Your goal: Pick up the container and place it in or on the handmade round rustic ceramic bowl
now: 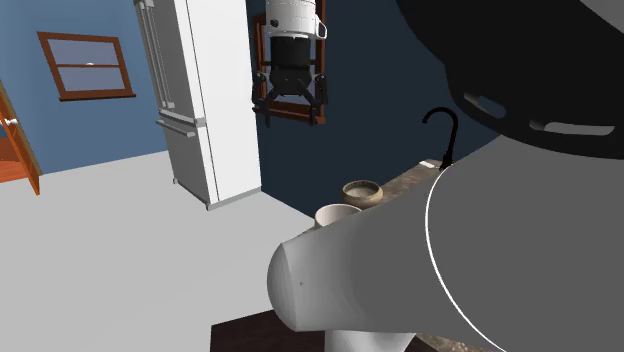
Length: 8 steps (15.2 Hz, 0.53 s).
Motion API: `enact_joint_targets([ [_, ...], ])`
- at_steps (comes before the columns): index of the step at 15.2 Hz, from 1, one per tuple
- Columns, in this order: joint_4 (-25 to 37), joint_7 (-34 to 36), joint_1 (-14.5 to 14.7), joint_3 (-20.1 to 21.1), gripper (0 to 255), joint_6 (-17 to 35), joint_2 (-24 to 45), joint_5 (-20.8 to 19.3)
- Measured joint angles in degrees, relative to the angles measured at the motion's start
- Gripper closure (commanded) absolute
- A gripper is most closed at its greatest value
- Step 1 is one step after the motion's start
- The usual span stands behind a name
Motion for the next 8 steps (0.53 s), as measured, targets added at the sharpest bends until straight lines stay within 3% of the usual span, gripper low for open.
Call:
enact_joint_targets([
  [3, -2.5, -0.6, -0.1, -0.3, 0, 2.2, -0.2, -0.3],
  [8, -8.7, -3.0, -1.0, -1.9, 0, 11.2, 2.4, -1.7],
])
